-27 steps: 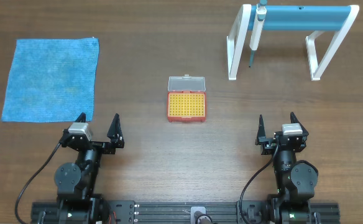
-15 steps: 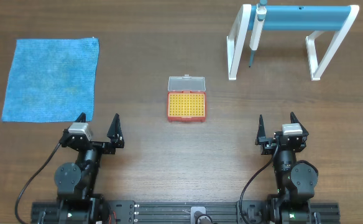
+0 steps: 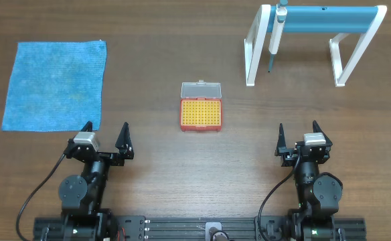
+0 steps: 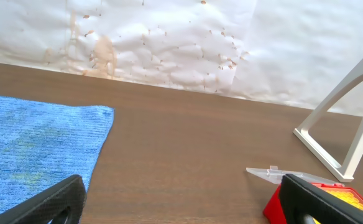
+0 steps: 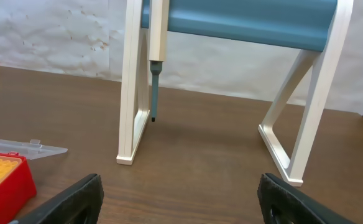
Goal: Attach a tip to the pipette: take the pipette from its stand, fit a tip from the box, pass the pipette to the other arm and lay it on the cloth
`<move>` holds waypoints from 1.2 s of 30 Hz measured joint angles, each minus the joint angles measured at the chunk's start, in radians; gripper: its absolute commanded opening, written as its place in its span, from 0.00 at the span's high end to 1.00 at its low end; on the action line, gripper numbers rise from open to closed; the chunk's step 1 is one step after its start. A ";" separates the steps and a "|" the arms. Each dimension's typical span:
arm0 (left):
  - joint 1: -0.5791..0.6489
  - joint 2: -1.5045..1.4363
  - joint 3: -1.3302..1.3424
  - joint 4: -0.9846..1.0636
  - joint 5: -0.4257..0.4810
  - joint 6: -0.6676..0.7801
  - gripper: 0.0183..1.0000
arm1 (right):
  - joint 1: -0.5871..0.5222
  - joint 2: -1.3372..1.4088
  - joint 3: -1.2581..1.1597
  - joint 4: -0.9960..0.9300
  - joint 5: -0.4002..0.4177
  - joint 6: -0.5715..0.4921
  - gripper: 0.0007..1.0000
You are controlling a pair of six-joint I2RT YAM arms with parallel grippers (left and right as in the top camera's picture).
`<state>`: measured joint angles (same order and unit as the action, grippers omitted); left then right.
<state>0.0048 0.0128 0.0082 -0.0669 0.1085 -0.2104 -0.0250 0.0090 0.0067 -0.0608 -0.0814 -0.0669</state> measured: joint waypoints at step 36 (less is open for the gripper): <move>0.000 0.000 0.000 0.000 0.000 0.000 0.00 | -0.011 0.170 0.046 -0.014 -0.030 0.235 0.19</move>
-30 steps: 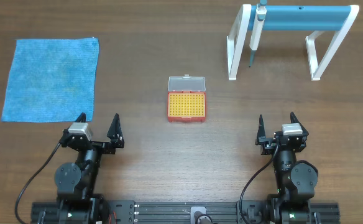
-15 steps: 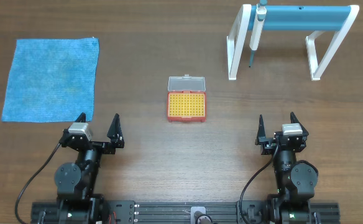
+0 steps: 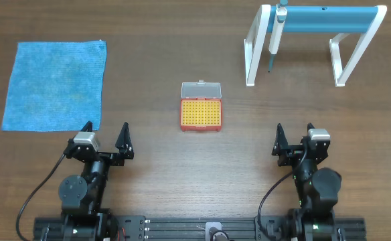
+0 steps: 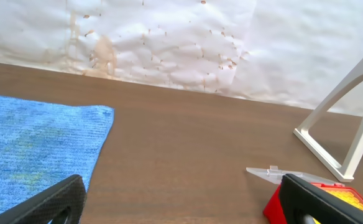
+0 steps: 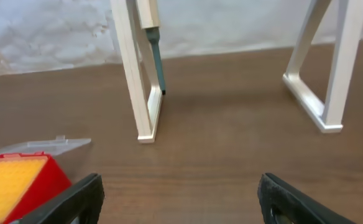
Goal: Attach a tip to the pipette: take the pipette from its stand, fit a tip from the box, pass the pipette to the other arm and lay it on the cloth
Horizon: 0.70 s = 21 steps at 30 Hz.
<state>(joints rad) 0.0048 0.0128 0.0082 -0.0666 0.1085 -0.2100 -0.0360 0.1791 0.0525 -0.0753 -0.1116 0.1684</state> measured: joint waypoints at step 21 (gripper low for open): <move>0.000 -0.004 0.000 0.000 0.000 0.000 0.00 | 0.077 1.259 0.640 0.555 -0.030 -0.017 0.20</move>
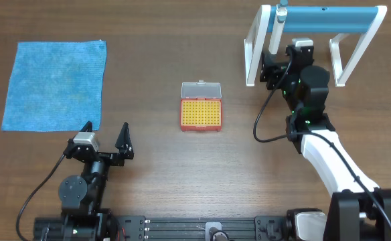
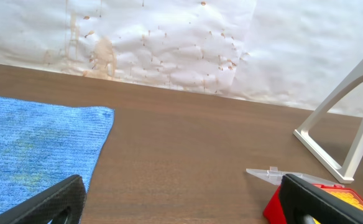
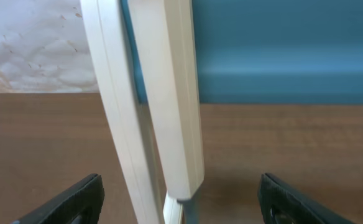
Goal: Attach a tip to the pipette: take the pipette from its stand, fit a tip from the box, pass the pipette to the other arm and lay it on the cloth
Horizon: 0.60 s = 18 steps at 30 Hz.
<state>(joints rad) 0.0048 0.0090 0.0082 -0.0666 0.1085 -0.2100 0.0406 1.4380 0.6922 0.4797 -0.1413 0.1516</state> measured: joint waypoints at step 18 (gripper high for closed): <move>0.000 0.000 0.000 0.000 0.000 0.000 0.00 | -0.046 0.061 0.063 0.000 -0.004 -0.007 0.20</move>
<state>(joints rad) 0.0048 0.0090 0.0082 -0.0669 0.1085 -0.2100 -0.0055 1.4994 0.7551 0.4801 -0.1455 0.1444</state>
